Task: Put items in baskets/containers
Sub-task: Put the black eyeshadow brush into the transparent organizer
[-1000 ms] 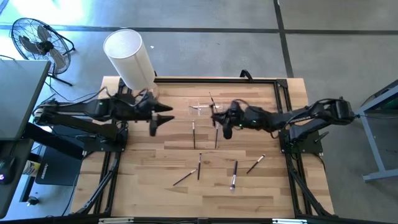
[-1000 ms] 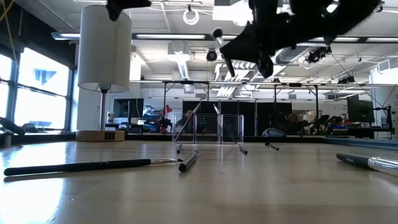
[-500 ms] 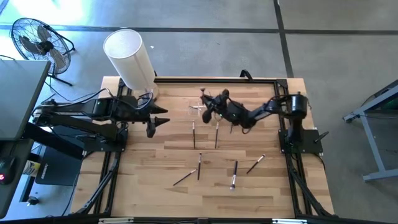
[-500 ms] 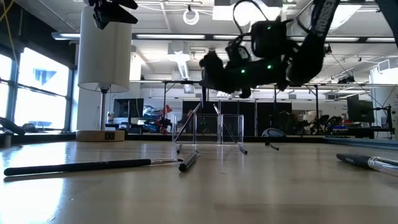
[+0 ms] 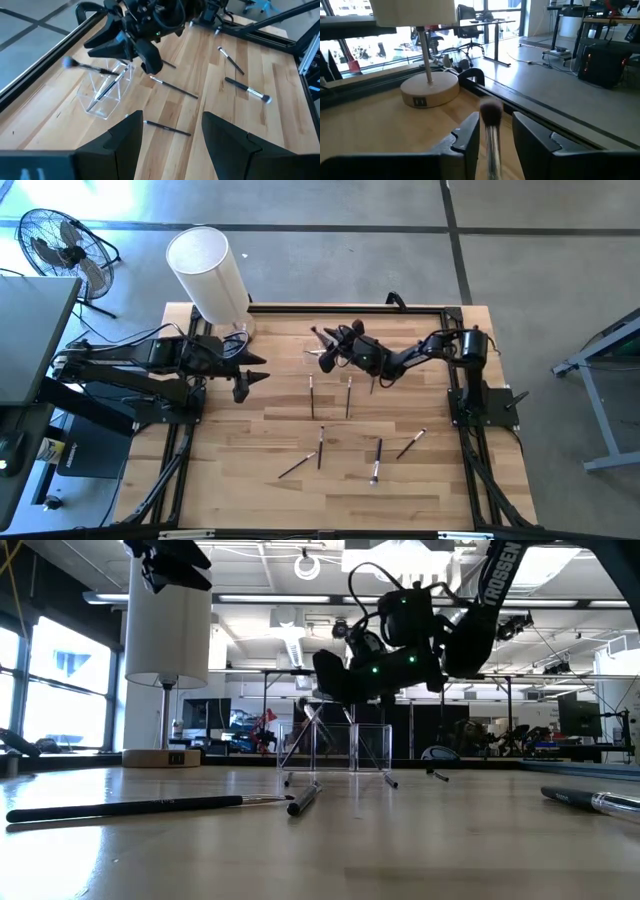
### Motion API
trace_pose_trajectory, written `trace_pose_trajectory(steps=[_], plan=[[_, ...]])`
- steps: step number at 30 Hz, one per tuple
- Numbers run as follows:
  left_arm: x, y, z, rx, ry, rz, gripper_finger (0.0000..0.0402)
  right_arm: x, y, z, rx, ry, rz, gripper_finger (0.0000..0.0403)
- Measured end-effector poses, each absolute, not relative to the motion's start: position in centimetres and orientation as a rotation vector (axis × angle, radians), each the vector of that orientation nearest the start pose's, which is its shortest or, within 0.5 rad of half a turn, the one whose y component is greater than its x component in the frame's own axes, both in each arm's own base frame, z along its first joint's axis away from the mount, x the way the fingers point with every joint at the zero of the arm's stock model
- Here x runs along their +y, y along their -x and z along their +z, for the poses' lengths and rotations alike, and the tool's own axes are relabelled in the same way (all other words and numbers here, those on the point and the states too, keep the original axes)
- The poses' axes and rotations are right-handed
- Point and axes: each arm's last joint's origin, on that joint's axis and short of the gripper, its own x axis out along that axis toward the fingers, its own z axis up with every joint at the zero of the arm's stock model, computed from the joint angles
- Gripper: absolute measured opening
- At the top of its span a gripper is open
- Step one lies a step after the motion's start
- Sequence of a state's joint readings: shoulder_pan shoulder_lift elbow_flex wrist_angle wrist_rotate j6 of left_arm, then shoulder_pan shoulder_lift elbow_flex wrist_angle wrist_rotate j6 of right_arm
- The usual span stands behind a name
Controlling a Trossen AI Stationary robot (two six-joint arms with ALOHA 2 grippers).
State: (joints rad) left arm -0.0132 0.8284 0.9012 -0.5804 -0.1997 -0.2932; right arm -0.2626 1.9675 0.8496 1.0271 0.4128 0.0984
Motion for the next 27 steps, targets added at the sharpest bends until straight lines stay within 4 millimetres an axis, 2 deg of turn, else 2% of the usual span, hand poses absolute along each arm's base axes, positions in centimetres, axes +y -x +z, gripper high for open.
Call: trace_pose_trajectory(steps=[3,5,9,13,16,19,22,27], plan=[[0.4,-16.6,32.9,0.474,0.232,0.256,0.0202,-10.5,-36.2,14.7,0.061,-0.079,-0.666,0.0115],[0.4,-16.6,32.9,0.474,0.232,0.256,0.0202,-10.1,-36.2,15.6,0.049,-0.07,-0.657,0.0116],[0.4,-16.5,32.8,0.486,0.23,0.258,0.0202,-9.0,-35.6,18.4,0.068,-0.051,-0.666,0.0113],[0.4,-16.4,32.6,0.504,0.228,0.26,0.0202,-7.4,-34.0,21.7,0.109,-0.124,-0.682,0.0099],[0.4,-16.6,32.6,0.509,0.227,0.261,0.0202,-6.0,-32.4,23.5,0.156,-0.247,-0.677,0.0082],[0.4,-16.6,32.5,0.512,0.221,0.279,0.0202,-4.5,-30.4,24.4,0.242,-0.438,-0.694,0.005],[0.5,-17.0,32.4,0.514,0.21,0.311,0.0202,-2.9,-28.2,24.4,0.395,-0.663,-0.747,0.001],[0.5,-17.8,32.0,0.535,0.206,0.316,0.0202,1.1,-25.5,23.6,0.722,-0.913,-0.853,0.0003]])
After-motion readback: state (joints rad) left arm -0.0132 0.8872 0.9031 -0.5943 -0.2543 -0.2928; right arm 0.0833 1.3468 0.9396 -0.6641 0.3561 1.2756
